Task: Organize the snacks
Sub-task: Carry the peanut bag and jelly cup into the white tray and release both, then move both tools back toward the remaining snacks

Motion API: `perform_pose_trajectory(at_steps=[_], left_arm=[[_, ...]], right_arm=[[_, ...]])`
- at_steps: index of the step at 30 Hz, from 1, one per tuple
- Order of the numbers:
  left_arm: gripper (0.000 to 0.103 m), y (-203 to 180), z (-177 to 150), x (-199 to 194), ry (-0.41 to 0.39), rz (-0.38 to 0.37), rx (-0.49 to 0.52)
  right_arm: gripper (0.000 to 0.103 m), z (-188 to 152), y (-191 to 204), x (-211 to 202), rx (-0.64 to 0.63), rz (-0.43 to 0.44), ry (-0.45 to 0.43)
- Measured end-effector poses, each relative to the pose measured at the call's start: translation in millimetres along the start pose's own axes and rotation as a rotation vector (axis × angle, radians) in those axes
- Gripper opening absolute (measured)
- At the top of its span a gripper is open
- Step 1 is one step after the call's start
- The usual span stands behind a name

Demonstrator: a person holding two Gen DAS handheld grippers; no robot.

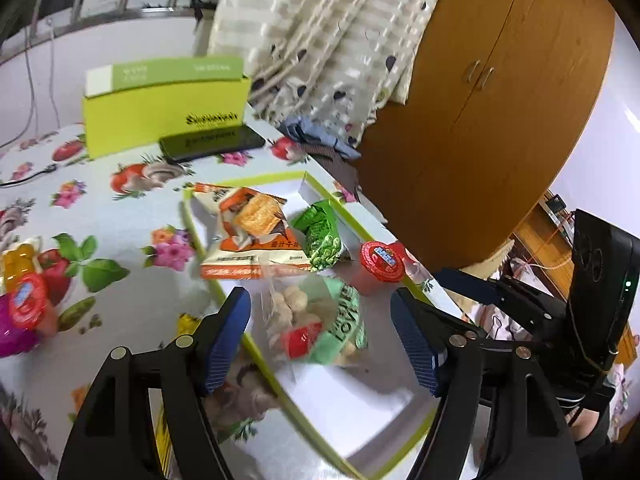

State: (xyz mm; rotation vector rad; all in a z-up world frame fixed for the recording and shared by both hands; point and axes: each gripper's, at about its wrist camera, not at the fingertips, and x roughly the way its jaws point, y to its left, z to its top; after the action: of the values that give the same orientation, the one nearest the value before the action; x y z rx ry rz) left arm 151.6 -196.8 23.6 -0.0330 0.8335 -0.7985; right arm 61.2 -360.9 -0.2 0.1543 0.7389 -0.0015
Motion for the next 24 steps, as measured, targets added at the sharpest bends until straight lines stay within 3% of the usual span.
perform_pose_trajectory(at_steps=[6,8,14,21,24], left_arm=[[0.074,-1.6,-21.7,-40.2,-0.074,0.057,0.049],[0.079,0.6,-28.8,-53.7,-0.098,0.077,0.051],[0.080,5.9,-49.6,-89.0,-0.151,0.140,0.043],[0.080,15.0,-69.5,-110.7,-0.132,0.197,-0.001],[0.080,27.7,-76.6,-117.2,-0.113,0.220,-0.047]], right_arm=[[0.065,-7.1,19.6,-25.3,-0.021,0.051,-0.043],[0.068,-10.4,28.4,-31.3,-0.034,0.080,-0.054],[0.068,-18.0,54.5,-40.9,-0.069,0.139,-0.040],[0.067,-21.7,91.0,-42.0,-0.097,0.231,0.014],[0.058,-19.5,98.9,-42.8,-0.103,0.244,0.010]])
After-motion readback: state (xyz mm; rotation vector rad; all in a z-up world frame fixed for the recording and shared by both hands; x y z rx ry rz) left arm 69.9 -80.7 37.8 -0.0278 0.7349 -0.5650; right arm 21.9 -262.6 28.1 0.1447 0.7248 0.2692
